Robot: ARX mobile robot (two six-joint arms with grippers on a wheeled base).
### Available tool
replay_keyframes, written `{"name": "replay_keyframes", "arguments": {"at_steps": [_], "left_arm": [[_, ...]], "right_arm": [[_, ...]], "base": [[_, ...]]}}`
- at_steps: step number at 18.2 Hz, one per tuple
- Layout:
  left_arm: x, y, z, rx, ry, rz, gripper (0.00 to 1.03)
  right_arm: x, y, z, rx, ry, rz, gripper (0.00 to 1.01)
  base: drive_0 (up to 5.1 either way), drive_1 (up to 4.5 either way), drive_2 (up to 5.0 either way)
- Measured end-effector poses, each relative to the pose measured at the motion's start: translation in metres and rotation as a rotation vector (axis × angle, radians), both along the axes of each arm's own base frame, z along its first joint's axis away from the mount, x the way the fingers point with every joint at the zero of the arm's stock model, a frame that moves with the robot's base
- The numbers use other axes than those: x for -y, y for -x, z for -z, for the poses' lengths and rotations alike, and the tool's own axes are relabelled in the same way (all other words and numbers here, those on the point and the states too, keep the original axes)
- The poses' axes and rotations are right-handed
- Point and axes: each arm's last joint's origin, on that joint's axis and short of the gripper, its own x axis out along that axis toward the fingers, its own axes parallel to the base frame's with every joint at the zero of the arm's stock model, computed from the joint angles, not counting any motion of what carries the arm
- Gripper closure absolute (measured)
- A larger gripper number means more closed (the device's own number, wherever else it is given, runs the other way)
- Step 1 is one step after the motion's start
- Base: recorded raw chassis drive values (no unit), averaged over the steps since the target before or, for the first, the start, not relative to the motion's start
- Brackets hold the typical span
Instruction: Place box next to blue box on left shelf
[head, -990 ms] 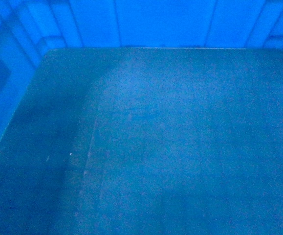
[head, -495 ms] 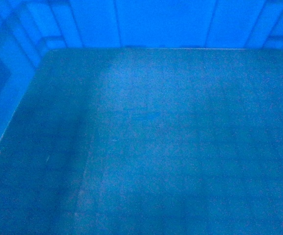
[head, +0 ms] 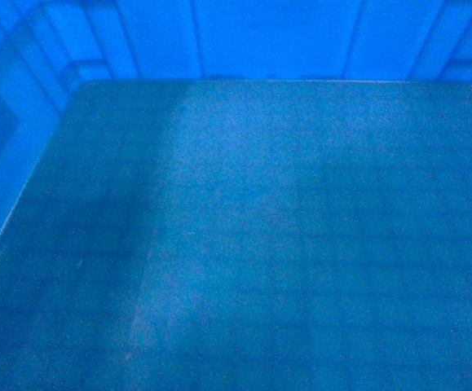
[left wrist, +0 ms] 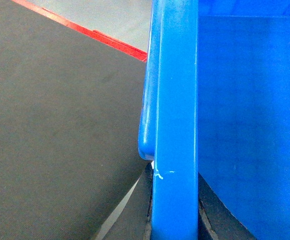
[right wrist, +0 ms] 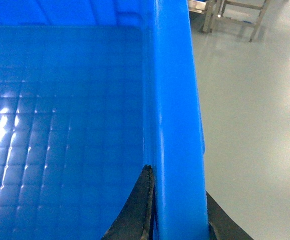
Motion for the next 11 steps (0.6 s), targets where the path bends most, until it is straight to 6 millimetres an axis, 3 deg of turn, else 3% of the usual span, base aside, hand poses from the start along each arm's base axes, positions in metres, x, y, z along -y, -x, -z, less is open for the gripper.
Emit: {"name": "replay_keyframes", "arguments": {"at_steps": [11], "left_arm": [[0.0000, 0.0000, 0.0001, 0.000, 0.000, 0.000, 0.95]], "right_arm": [[0.0000, 0.0000, 0.0000, 0.000, 0.000, 0.000, 0.91]], "base": [[-1.4, -1.42, -1.4]]}}
